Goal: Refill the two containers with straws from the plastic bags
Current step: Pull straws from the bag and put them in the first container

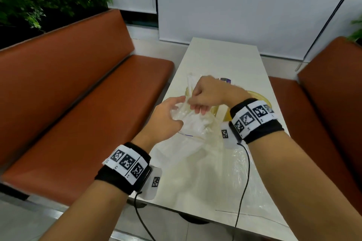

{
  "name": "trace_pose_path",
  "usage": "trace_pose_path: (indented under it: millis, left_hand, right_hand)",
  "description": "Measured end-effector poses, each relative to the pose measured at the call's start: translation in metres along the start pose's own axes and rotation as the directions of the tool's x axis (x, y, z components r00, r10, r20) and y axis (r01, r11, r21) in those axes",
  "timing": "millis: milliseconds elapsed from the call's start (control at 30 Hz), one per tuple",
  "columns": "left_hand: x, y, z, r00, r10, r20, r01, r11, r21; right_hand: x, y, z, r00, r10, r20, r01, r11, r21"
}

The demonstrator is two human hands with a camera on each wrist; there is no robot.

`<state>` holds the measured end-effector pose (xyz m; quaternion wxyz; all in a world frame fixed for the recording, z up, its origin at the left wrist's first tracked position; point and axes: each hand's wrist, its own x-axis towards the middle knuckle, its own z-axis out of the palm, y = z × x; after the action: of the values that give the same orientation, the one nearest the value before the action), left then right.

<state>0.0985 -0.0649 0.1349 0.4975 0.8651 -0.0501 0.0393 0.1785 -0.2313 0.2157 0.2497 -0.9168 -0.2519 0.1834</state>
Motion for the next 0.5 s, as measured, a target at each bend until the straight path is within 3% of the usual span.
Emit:
trace_pose_path:
  millis: [67,167,267,333,500]
  left_hand:
    - [0.001,0.001,0.000,1.000,0.007,0.019,-0.007,1.000,-0.019]
    - [-0.001,0.002,0.002,0.999,0.043,0.031,-0.042,0.999,-0.033]
    - [-0.006,0.004,0.002,0.996,0.051,0.069,-0.050,0.999,-0.009]
    - [-0.009,0.007,0.001,0.997,0.045,0.058,-0.044,0.999,-0.016]
    - [-0.017,0.006,0.004,0.999,0.036,0.018,-0.035,0.999,-0.021]
  right_hand:
    - [-0.003,0.000,0.025,0.992,-0.056,0.110,0.065,0.995,-0.079]
    - [0.004,0.011,0.072,0.984,-0.156,0.090,0.178,0.920,-0.349]
    - [0.004,0.018,0.096,0.986,-0.149,0.071,0.158,0.720,-0.675]
    - [0.005,0.026,0.103,0.988,-0.119,0.102,0.154,0.612,-0.775]
    - [0.002,0.037,0.112,0.990,-0.088,0.113,0.142,0.659,-0.739]
